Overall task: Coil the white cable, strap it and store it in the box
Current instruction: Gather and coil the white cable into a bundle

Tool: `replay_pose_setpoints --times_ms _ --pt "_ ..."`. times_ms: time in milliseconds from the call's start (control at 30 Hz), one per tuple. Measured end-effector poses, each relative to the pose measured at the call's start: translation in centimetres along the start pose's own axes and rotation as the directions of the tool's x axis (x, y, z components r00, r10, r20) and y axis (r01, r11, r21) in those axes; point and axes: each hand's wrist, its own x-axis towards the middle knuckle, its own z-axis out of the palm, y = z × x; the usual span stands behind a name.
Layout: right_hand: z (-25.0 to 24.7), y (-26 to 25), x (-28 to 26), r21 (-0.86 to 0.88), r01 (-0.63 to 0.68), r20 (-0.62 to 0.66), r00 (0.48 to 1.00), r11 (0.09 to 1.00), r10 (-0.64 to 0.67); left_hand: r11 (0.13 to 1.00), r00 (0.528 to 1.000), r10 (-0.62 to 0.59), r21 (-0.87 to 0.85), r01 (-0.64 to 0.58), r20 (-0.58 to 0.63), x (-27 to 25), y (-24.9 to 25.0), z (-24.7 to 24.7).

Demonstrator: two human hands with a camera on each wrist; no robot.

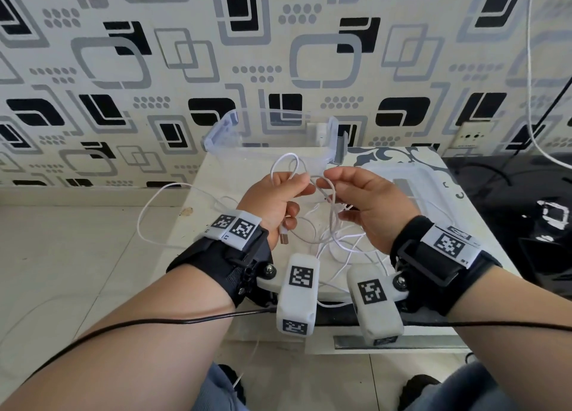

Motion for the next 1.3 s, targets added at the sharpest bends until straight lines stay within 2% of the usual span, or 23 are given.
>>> replay_pose_setpoints --times_ms 167,300,367,467,533,700,800,900,967,1033,1167,1300 --pt "0.9 0.2 -0.2 -0.113 0.067 -0.023 0.997 0.991 -0.07 0.999 0.994 -0.007 0.048 0.002 0.106 -0.4 -0.7 0.7" --pt "1.1 0.6 -0.1 -0.252 0.063 -0.125 0.987 0.966 -0.097 0.993 0.997 0.019 0.118 -0.028 0.076 -0.5 -1.0 1.1" --pt "0.9 0.6 0.0 -0.276 0.008 -0.152 0.987 0.961 -0.052 0.995 0.998 0.043 0.086 -0.048 0.055 -0.4 -1.0 1.2" --pt "0.7 0.3 0.0 -0.171 -0.052 -0.05 0.998 0.984 0.044 0.997 0.997 0.071 0.019 -0.071 -0.001 -0.2 -0.6 1.0" --pt "0.7 0.0 -0.3 -0.177 -0.047 0.012 0.999 0.983 0.05 0.997 0.997 0.082 -0.009 -0.082 0.002 -0.1 -0.4 0.9" --pt "0.9 0.2 -0.3 -0.293 0.021 -0.021 0.999 0.956 -0.028 0.996 0.994 0.09 -0.02 -0.089 0.059 0.0 -0.5 1.0" --pt "1.1 0.5 -0.3 -0.289 0.014 0.031 0.999 0.957 -0.005 0.992 0.992 0.117 0.034 -0.119 0.044 0.1 -0.8 1.1" --pt "1.2 0.5 -0.4 -0.15 -0.068 0.154 0.984 0.986 0.091 0.992 0.992 0.126 0.01 -0.127 0.029 0.0 -0.5 1.1" --pt "0.8 0.2 -0.2 0.005 -0.185 0.179 0.967 0.983 0.181 0.992 0.991 0.123 -0.035 -0.122 0.043 -0.1 -0.3 1.1" --pt "0.4 0.2 0.0 0.029 -0.216 0.176 0.962 0.976 0.207 0.993 0.991 0.116 -0.046 -0.113 0.066 -0.1 -0.2 0.9" --pt "0.5 1.0 0.0 -0.182 -0.109 0.23 0.962 0.977 0.151 0.994 0.989 0.112 0.01 -0.113 0.096 -0.2 -0.5 0.9" --pt "1.0 1.0 -0.1 -0.181 -0.028 0.163 0.985 0.983 0.058 0.995 0.992 0.097 0.025 -0.099 0.074 -0.2 -0.6 1.2"
